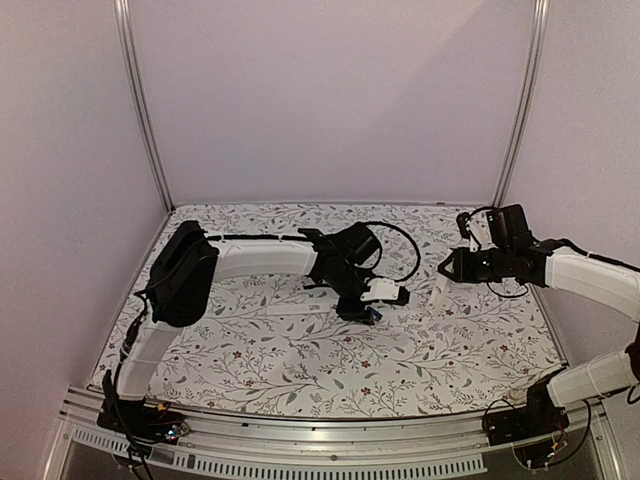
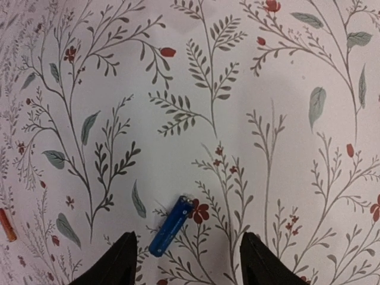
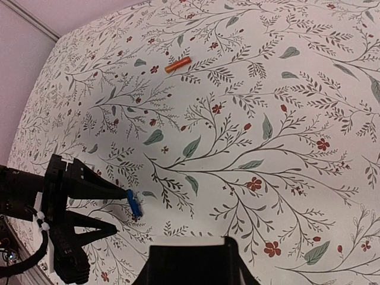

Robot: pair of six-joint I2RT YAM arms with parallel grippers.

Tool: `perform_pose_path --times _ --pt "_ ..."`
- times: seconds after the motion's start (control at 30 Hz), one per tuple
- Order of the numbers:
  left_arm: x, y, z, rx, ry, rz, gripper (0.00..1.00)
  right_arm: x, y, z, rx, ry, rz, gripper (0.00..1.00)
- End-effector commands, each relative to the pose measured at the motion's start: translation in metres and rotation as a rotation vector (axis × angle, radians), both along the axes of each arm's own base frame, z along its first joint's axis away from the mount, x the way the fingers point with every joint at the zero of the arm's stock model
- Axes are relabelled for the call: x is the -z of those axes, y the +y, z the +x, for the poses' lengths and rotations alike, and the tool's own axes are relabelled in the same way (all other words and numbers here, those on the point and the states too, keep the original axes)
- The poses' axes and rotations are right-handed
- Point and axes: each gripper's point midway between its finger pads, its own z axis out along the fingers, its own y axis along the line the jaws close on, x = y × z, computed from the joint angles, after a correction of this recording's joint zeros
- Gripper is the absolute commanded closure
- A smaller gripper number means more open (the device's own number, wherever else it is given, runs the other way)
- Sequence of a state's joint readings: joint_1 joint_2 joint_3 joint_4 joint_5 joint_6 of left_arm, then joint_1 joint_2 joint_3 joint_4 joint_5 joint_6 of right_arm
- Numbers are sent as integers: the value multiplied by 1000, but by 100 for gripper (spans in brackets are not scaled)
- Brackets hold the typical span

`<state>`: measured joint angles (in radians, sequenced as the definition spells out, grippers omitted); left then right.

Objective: Load the batteries into the remote control
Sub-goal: Move the battery to the center of the board.

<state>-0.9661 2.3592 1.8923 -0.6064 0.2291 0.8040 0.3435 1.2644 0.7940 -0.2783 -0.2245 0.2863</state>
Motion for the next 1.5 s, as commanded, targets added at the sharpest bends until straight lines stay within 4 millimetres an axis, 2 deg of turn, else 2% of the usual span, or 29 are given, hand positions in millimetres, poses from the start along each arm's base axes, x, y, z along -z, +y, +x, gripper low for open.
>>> perform_pose_path --times 0.0,0.1,0.43,0.53,0.73,0.9,1.07,1.2,1.4,1.47 --pt "12 -7 -5 56 23 24 41 -12 5 -2 -26 -32 68 99" --pt "20 -7 -8 68 47 41 53 -15 3 -2 -21 -43 71 99" --pt "35 -2 -14 58 113 99 76 -16 -1 -1 -9 -42 78 99" --pt "33 7 -16 36 123 141 82 -16 -1 -1 -11 -37 80 99" --pt "29 38 -26 -99 172 223 93 -13 7 -1 -46 -18 109 99" --pt "27 72 -41 -221 205 289 96 -9 19 0 -88 10 163 100" --pt "34 103 -50 -328 214 376 90 -2 29 -1 -117 49 187 100" --pt "44 110 -57 -356 231 419 80 0 32 -1 -122 61 191 100" --pt "46 114 -56 -367 221 439 78 -1 32 -1 -120 62 192 100" --pt "44 116 -56 -370 211 447 74 -1 32 -1 -122 66 192 100"
